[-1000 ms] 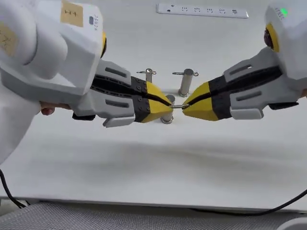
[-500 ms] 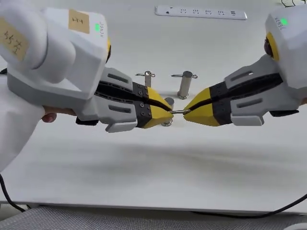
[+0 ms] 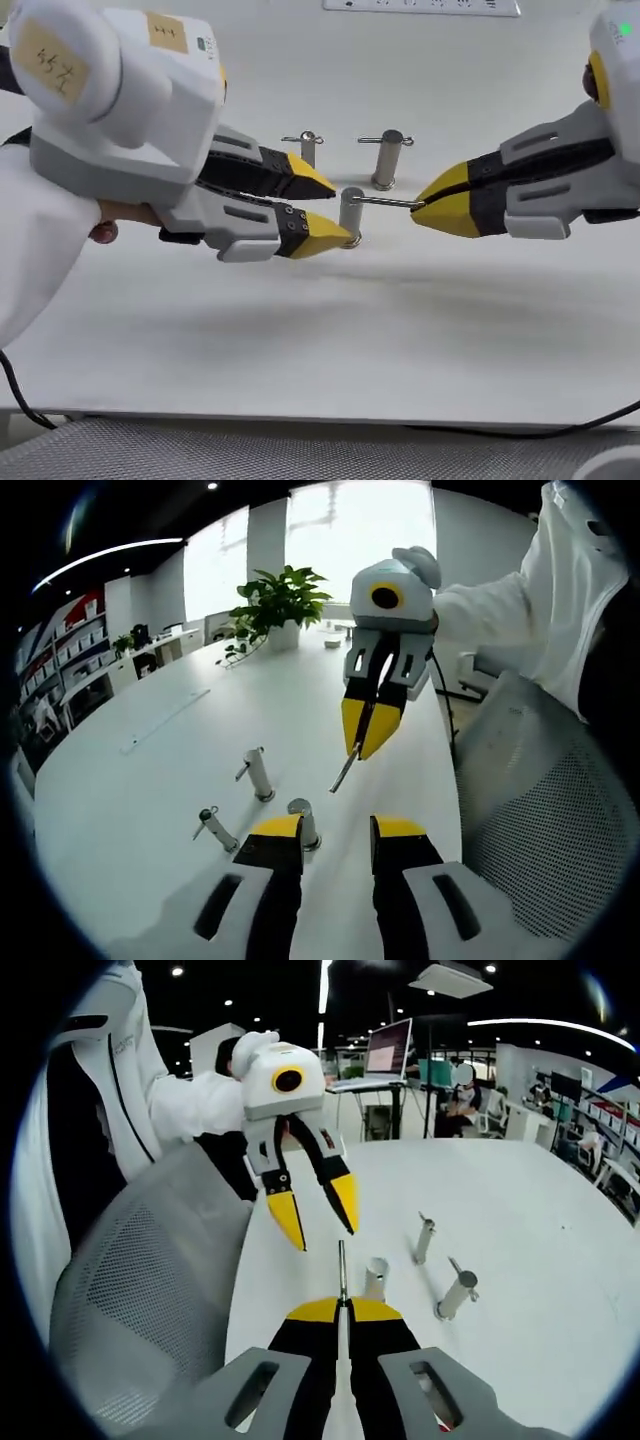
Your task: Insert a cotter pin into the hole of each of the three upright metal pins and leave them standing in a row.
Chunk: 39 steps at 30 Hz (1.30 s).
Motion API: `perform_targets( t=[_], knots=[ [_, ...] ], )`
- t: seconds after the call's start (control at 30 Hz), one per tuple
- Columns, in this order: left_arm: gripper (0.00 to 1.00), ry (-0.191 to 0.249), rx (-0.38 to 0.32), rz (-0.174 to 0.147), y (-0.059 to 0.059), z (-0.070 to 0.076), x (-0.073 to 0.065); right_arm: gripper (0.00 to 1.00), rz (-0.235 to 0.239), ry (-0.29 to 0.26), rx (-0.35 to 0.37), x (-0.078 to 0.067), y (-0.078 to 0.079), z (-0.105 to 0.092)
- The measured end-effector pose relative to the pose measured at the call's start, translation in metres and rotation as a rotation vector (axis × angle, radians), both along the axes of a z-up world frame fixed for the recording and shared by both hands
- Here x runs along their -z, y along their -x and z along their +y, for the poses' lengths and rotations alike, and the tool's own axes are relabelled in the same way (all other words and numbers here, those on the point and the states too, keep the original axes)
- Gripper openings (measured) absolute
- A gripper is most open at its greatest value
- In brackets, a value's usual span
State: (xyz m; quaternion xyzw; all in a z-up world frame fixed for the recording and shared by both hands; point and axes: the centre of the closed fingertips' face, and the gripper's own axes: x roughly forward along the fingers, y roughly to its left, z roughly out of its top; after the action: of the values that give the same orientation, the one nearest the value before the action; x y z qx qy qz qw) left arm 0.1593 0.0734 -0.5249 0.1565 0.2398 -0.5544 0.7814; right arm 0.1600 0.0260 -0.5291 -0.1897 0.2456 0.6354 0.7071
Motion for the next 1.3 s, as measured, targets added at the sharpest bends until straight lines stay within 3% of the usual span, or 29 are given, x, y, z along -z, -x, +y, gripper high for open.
perform_targets(
  t=[0.2,0.4,0.5,0.97,1.3],
  knots=[
    [0.25,-0.006,-0.036,-0.013,-0.020,-0.002,0.005,0.00,-0.005,0.018,0.038,0.011,-0.012,-0.006],
    [0.23,-0.027,-0.023,-0.007,-0.028,-0.010,0.014,0.00,-0.009,0.030,0.040,0.018,-0.017,-0.008],
    [0.20,-0.028,-0.012,0.029,-0.026,-0.014,0.019,0.00,-0.014,0.046,0.030,0.022,-0.018,-0.009],
    [0.10,-0.060,0.000,0.031,-0.031,-0.014,0.028,0.00,-0.012,0.058,0.020,0.028,-0.019,-0.007],
    [0.10,-0.066,0.011,0.029,-0.028,-0.016,0.028,0.00,-0.017,0.061,0.005,0.033,-0.025,-0.003]
  ],
)
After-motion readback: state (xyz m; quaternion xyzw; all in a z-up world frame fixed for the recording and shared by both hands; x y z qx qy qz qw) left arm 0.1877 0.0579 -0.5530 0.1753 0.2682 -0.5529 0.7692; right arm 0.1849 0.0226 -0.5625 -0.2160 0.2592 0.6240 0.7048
